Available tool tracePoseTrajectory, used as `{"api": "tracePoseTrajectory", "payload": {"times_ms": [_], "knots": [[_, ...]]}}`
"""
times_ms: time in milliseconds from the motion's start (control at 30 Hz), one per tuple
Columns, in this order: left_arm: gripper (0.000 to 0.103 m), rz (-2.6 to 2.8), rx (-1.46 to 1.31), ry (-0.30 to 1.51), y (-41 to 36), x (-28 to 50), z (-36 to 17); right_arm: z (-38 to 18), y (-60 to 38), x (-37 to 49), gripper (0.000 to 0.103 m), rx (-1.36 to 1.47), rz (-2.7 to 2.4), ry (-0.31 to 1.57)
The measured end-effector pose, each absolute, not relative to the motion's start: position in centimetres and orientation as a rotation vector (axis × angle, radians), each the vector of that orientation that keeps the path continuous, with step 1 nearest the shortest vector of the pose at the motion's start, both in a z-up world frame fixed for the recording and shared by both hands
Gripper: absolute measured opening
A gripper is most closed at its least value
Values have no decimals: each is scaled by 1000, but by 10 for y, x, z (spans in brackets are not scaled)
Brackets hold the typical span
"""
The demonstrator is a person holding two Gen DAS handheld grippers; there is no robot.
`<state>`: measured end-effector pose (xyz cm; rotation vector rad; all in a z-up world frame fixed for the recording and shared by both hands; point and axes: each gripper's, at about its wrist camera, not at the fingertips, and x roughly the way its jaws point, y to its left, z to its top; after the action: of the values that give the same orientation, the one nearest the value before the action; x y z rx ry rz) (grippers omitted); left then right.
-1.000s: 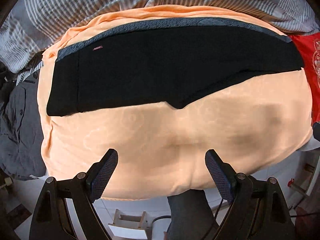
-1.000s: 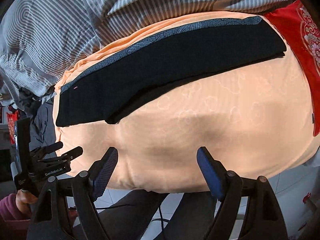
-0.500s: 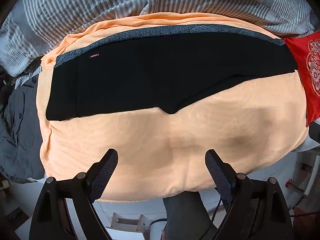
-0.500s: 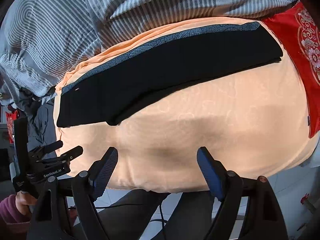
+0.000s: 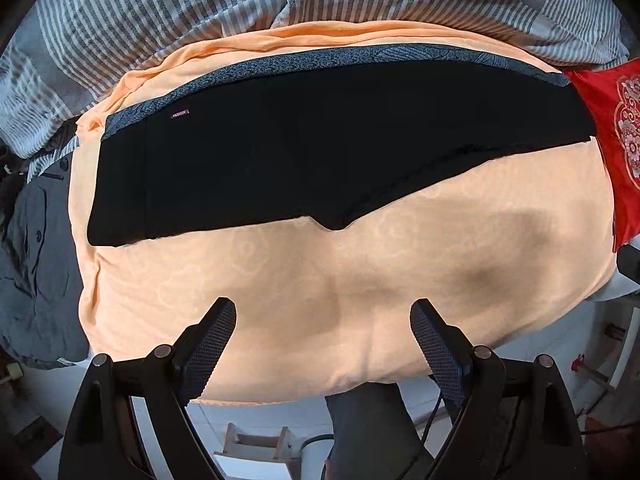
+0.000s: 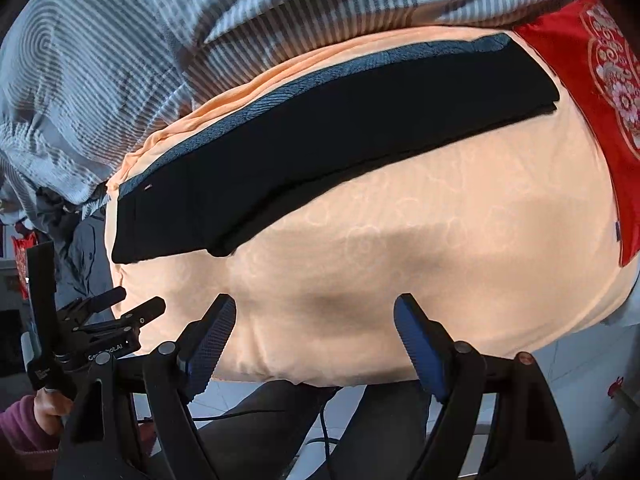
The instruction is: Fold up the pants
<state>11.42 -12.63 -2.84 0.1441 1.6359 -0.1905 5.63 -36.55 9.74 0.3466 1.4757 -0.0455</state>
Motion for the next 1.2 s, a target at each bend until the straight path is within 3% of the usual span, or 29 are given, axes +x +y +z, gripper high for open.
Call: {"api": "tracePoseTrajectory", "payload": {"times_ms": [267, 633, 900, 933, 967, 1000, 1200], "knots": [[90, -188, 176, 1633, -153, 130, -40, 76, -408, 50, 84, 427, -107, 1483], [90, -196, 98, 1476, -250, 201, -61, 69, -548, 105, 84, 465, -249, 1286], [90, -114, 84, 1448, -309, 225, -136, 20, -632, 188, 84, 375, -197, 1204], [90, -93, 71, 1466, -307, 222, -145, 5, -643, 188, 83, 346, -253, 1253], [93, -76, 33, 1465, -302, 217, -150, 0, -651, 185, 73, 346, -294, 1269], [96, -52, 7, 1447, -297, 213, -149, 1, -660, 178, 69, 384, -300, 1242], [100, 4, 20, 1454, -295, 209, -148, 30, -666, 209, 73, 353, -146, 1096]]}}
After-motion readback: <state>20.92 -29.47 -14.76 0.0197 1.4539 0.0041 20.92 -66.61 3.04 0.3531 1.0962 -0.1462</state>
